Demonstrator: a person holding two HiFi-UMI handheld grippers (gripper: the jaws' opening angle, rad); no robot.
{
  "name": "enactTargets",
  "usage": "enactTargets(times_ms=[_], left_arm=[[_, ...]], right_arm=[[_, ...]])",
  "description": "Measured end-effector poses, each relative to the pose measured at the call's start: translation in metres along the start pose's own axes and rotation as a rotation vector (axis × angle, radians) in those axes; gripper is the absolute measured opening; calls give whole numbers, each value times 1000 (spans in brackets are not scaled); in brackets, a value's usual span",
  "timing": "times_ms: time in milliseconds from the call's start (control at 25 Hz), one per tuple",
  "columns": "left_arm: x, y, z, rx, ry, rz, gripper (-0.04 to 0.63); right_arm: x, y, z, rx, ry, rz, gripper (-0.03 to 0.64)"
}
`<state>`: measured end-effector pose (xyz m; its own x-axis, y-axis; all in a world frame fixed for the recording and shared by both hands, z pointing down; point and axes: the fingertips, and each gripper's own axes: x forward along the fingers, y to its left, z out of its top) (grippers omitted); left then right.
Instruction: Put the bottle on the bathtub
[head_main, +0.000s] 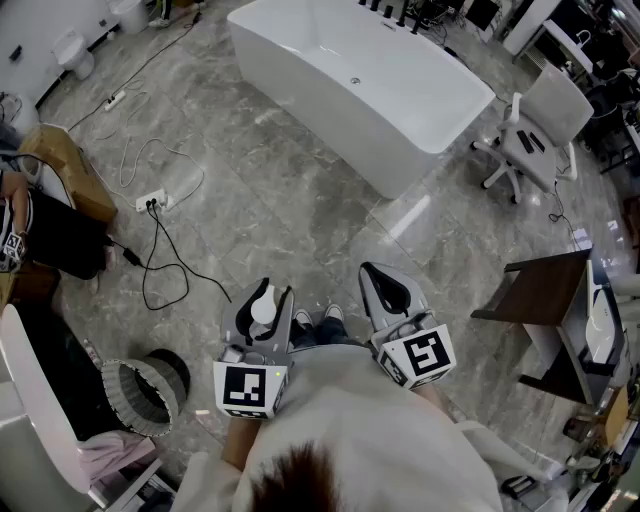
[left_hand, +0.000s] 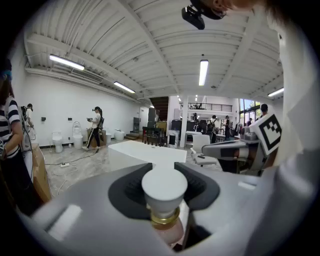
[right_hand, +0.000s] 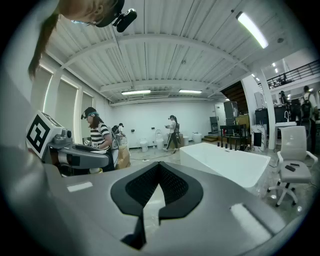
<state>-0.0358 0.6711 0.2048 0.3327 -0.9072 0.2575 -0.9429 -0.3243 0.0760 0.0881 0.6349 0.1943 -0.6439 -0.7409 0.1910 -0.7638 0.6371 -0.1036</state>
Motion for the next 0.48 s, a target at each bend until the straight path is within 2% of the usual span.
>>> enactTargets(times_ms=[280, 480], left_arm=[[1, 2, -8, 37, 12, 8, 184], [5, -6, -2, 33, 6, 2, 184]], right_arm=[[-3, -4, 3, -2, -9, 1, -2], [-5, -9, 3, 0, -14, 3, -2]])
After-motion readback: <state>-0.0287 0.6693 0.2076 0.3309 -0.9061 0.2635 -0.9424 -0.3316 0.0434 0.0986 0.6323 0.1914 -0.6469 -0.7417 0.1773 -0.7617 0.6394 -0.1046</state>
